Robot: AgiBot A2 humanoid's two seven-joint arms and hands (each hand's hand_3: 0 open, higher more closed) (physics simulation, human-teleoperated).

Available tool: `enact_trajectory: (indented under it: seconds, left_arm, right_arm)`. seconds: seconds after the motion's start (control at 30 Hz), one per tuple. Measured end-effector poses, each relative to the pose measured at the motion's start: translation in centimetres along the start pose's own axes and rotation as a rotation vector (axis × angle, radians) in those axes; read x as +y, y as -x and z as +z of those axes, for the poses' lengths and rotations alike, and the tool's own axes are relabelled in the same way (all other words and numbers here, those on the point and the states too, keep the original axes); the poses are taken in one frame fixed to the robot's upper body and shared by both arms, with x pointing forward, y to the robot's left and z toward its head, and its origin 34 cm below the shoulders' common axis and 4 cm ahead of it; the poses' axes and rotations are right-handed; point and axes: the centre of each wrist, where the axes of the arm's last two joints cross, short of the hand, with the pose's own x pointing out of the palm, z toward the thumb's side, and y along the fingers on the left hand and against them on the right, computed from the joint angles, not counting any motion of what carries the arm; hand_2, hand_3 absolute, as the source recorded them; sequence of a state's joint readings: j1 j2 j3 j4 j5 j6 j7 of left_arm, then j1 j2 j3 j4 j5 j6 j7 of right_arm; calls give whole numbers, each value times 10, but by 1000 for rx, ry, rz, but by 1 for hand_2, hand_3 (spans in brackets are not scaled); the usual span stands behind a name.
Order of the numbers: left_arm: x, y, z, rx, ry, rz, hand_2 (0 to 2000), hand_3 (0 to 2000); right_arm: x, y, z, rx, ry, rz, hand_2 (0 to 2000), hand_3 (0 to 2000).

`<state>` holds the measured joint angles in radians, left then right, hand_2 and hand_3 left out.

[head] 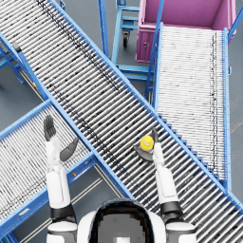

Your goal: Pick up the oil and place it on the left assembly line, put the cola on the right, and keep Sprite still

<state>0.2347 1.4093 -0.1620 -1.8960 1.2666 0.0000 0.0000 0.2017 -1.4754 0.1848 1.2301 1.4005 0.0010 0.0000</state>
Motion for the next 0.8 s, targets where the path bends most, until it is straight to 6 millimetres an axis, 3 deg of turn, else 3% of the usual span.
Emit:
enact_trajectory:
  seconds: [0.03, 0.07, 0.1, 0.23, 0.33, 0.47, 0.57, 0.8]
  left_arm:
    - [0, 1, 0, 1, 2, 3, 0, 0]
    - [0, 1, 0, 1, 0, 6, 0, 0]
    - [0, 2, 0, 1, -1, 7, 0, 0]
    - [0, 1, 1, 0, -6, 6, 0, 0]
    - [-1, -2, 3, -5, -11, -5, 0, 0]
    - [-8, -15, -4, -26, 22, -48, 0, 0]
    - [-8, -19, -5, -35, 28, -63, 0, 0]
    - [-6, -21, -4, -38, 21, -66, 0, 0]
  right_arm:
    - [-3, -1, -1, -1, -7, 3, 0, 0]
    - [-5, -1, -2, -3, -13, 4, 1361, 327]
    - [-6, -2, -3, -6, -16, 25, 2000, 653]
    - [-12, 2, -6, -21, -36, 2, 2000, 1960]
    - [-8, 2, 12, -32, 33, -27, 2000, 2000]
    - [-6, -1, 92, -41, 329, 0, 2000, 2000]
    - [0, -3, 134, -45, 482, 4, 2000, 2000]
    - [11, 1, 181, -49, 663, -3, 2000, 2000]
